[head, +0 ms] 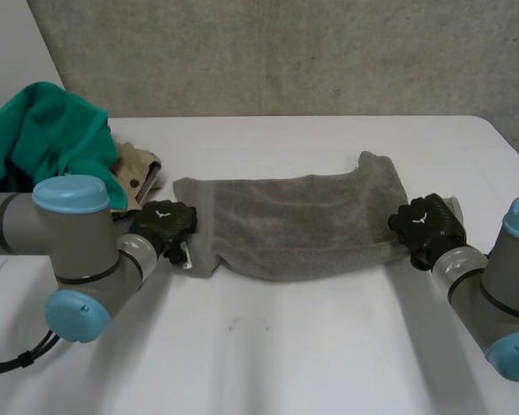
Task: Fold the laundry.
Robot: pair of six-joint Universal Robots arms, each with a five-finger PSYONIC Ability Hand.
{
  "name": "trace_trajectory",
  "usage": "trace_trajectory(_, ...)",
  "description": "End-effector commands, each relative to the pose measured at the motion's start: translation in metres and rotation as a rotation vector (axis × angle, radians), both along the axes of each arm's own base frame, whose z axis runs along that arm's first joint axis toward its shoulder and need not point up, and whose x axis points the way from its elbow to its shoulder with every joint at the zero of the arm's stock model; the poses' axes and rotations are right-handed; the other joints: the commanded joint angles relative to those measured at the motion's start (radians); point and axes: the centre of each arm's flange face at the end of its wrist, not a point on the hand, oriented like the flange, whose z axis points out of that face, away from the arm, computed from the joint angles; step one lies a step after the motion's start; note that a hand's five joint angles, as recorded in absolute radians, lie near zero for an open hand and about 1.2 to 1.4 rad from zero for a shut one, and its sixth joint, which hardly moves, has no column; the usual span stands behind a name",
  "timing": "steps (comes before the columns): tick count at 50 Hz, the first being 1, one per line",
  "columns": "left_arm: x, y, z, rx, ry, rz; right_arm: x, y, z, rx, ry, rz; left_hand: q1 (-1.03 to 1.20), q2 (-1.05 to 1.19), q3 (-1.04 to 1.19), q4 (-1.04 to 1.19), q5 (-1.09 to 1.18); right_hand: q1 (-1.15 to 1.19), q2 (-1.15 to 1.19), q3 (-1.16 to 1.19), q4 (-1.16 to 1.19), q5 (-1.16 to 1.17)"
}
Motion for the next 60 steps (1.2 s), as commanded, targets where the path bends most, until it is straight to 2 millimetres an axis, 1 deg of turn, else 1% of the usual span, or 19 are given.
trace_trajectory(1, -0.005, 0.001, 0.005, -0.01, -0.001, -0.009, 0.001, 0.011, 0.003, 0.069, 0.007, 0.037, 0.472, 0.478, 0.484, 0.482, 0.489, 0.267, 0.209, 0.2, 0.196, 0.218)
trace_trajectory(7, -0.005, 0.005, 0.009, -0.016, -0.004, -0.009, -0.001, 0.024, 0.006, 0.151, 0.026, 0.055, 0.473, 0.478, 0.484, 0.482, 0.489, 0.267, 0.209, 0.2, 0.196, 0.218)
trace_trajectory(10, -0.004, 0.008, 0.034, -0.067, 0.017, -0.01, -0.005, 0.04, 0.013, 0.232, 0.048, 0.062, 0.473, 0.478, 0.484, 0.482, 0.489, 0.267, 0.209, 0.2, 0.196, 0.218)
trace_trajectory(12, 0.0, 0.014, 0.054, -0.108, 0.033, -0.007, -0.006, 0.048, 0.018, 0.278, 0.05, 0.072, 0.473, 0.478, 0.484, 0.482, 0.489, 0.037, -0.02, -0.029, -0.034, -0.012)
trace_trajectory(13, 0.001, 0.016, 0.06, -0.118, 0.038, -0.009, -0.007, 0.053, 0.027, 0.296, 0.049, 0.072, 0.473, 0.478, 0.484, 0.482, 0.489, -0.363, -0.42, -0.429, -0.433, -0.412)
trace_trajectory(14, 0.001, 0.019, 0.065, -0.132, 0.042, -0.011, -0.008, 0.053, 0.033, 0.293, 0.044, 0.069, 0.473, 0.478, 0.484, 0.482, 0.489, -0.535, -0.592, -0.602, -0.606, -0.584)
trace_trajectory(15, 0.002, 0.024, 0.076, -0.154, 0.052, -0.014, -0.01, 0.05, 0.042, 0.268, 0.029, 0.063, 0.473, 0.478, 0.484, 0.482, 0.489, -0.668, -0.725, -0.734, -0.739, -0.717)
trace_trajectory(19, 0.004, 0.035, 0.097, -0.203, 0.075, -0.022, -0.024, 0.03, 0.073, 0.152, -0.008, 0.019, 0.473, 0.478, 0.484, 0.482, 0.489, -0.742, -0.8, -0.809, -0.813, -0.791)
trace_trajectory(25, 0.006, 0.046, 0.099, -0.201, 0.075, -0.031, -0.032, 0.007, 0.106, 0.048, -0.025, 0.012, 0.473, 0.478, 0.484, 0.482, 0.489, -0.748, -0.806, -0.815, -0.819, -0.797)
trace_trajectory(28, 0.007, 0.05, 0.098, -0.196, 0.073, -0.033, -0.033, 0.002, 0.114, 0.051, -0.017, 0.022, 0.473, 0.478, 0.484, 0.482, 0.489, -0.748, -0.806, -0.815, -0.819, -0.797)
trace_trajectory(29, 0.007, 0.051, 0.097, -0.193, 0.072, -0.035, -0.037, -0.007, 0.114, 0.056, 0.0, 0.014, 0.473, 0.478, 0.484, 0.482, 0.489, -0.742, -0.8, -0.809, -0.813, -0.791)
trace_trajectory(33, 0.008, 0.055, 0.096, -0.187, 0.069, -0.036, -0.056, -0.034, 0.095, 0.109, 0.066, 0.008, 0.473, 0.478, 0.484, 0.482, 0.489, -0.728, -0.785, -0.794, -0.799, -0.777)
trace_trajectory(39, 0.01, 0.058, 0.101, -0.198, 0.074, -0.034, -0.071, -0.049, 0.079, 0.127, 0.173, 0.065, 0.473, 0.478, 0.484, 0.482, 0.489, -0.675, -0.732, -0.741, -0.746, -0.724)
trace_trajectory(40, 0.011, 0.059, 0.101, -0.197, 0.074, -0.034, -0.077, -0.054, 0.068, 0.161, 0.189, 0.064, 0.473, 0.478, 0.484, 0.482, 0.489, -0.675, -0.732, -0.741, -0.746, -0.724)
trace_trajectory(46, 0.012, 0.057, 0.101, -0.197, 0.074, -0.03, -0.089, -0.06, 0.039, 0.254, 0.173, 0.059, 0.473, 0.478, 0.484, 0.482, 0.489, -0.678, -0.735, -0.744, -0.749, -0.727)
trace_trajectory(53, 0.011, 0.057, 0.097, -0.19, 0.071, -0.031, -0.084, -0.059, 0.002, 0.366, 0.06, 0.091, 0.473, 0.478, 0.484, 0.482, 0.489, -0.622, -0.68, -0.689, -0.693, -0.671)
trace_trajectory(55, 0.011, 0.057, 0.098, -0.191, 0.071, -0.031, -0.083, -0.059, 0.001, 0.372, 0.032, 0.086, 0.473, 0.478, 0.484, 0.482, 0.489, -0.502, -0.56, -0.569, -0.573, -0.551)
trace_trajectory(58, 0.012, 0.056, 0.099, -0.196, 0.072, -0.027, -0.085, -0.065, 0.004, 0.363, -0.049, 0.059, 0.473, 0.478, 0.484, 0.482, 0.489, 0.139, 0.082, 0.073, 0.068, 0.09)
trace_trajectory(60, 0.012, 0.057, 0.101, -0.202, 0.074, -0.025, -0.092, -0.073, 0.011, 0.338, -0.116, 0.007, 0.473, 0.478, 0.484, 0.482, 0.489, 0.267, 0.209, 0.2, 0.196, 0.217)
